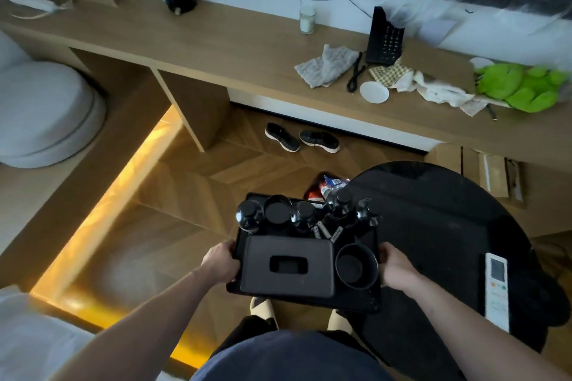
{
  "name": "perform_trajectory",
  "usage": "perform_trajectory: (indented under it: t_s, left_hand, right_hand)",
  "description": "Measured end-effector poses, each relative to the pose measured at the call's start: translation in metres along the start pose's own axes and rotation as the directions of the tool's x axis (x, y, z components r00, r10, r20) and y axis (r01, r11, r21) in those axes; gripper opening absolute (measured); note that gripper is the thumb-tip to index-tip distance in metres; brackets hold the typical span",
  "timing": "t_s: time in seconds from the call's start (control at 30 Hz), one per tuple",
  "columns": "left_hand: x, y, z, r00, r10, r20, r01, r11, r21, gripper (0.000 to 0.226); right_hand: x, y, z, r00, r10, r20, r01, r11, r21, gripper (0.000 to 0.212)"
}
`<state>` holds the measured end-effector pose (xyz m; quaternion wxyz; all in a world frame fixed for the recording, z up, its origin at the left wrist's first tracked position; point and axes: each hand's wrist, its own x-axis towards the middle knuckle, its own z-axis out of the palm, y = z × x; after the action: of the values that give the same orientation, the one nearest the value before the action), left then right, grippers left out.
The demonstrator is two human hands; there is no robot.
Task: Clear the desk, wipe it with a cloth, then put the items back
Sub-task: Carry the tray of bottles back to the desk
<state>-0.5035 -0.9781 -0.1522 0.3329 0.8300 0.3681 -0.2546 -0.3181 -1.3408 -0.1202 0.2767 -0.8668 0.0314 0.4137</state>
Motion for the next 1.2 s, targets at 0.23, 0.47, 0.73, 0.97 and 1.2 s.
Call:
perform_trajectory:
  t_s: [0.23, 0.47, 0.73, 0.97, 1.2]
  left_hand:
    - [0.017, -0.048, -0.075, 0.998, -0.016, -0.065, 0.016, 1.000, -0.001, 0.033]
    - [0.038, -0.077, -0.131, 0.995, -0.062, -0.081, 0.058, 0.997, -0.042, 0.026]
    - [0.096, -0.083, -0.206, 0.990, -0.104, -0.093, 0.092, 0.988, -0.122, 0.024]
    - [0.166, -0.068, -0.293, 0.986, -0.131, -0.103, 0.114, 0.981, -0.155, 0.021]
    - [0.234, -0.064, -0.367, 0.985, -0.134, -0.106, 0.112, 0.975, -0.193, 0.016]
  right_hand:
    - [0.002, -0.089, 0.043, 0.999, -0.044, -0.009, 0.044, 0.999, -0.017, 0.027]
    - [0.030, -0.174, 0.055, 0.989, -0.142, 0.036, 0.145, 0.985, -0.091, 0.032]
    - [0.105, -0.270, 0.068, 0.977, -0.196, 0.080, 0.207, 0.965, -0.163, 0.035]
    - [0.179, -0.368, 0.058, 0.977, -0.185, 0.108, 0.203, 0.961, -0.187, 0.056]
    - [0.217, -0.480, 0.051, 0.975, -0.184, 0.125, 0.203, 0.966, -0.162, 0.037]
